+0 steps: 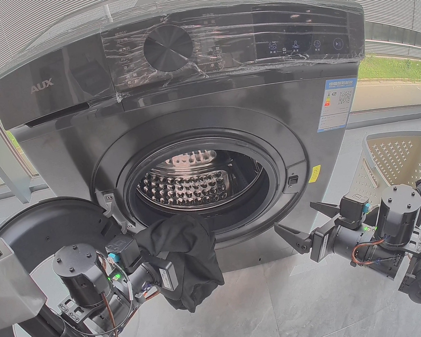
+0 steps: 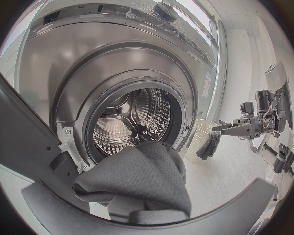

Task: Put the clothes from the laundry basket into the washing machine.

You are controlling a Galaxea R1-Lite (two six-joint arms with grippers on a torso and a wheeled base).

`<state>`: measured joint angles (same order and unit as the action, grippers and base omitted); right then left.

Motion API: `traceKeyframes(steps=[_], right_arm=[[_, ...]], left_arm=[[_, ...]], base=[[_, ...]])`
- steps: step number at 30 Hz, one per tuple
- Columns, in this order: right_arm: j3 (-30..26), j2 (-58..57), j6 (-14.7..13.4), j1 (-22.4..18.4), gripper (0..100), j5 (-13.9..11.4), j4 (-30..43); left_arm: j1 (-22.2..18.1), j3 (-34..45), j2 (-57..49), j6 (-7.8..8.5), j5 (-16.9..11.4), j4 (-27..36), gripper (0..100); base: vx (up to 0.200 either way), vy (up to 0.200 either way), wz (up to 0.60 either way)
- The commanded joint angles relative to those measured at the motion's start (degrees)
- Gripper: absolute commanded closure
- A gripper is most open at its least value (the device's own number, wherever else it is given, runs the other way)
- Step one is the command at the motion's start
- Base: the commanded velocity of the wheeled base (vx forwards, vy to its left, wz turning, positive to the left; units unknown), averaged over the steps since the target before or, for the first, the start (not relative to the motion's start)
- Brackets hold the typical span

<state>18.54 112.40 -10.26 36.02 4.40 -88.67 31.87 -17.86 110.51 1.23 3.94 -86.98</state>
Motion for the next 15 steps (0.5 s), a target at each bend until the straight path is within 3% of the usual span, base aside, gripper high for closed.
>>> traceKeyframes(steps=[1,15], right_arm=[[0.0,0.1,0.0,0.1,0,0.0,0.0],[-0.1,0.1,0.0,0.4,0,0.0,0.0]], left_arm=[[0.0,-0.2,0.6,0.0,0.0,0.0,100],[0.7,-0.4,1.1,0.0,0.2,0.0,100]], base=[[0.2,0.0,0.0],[0.0,0.0,0.0]])
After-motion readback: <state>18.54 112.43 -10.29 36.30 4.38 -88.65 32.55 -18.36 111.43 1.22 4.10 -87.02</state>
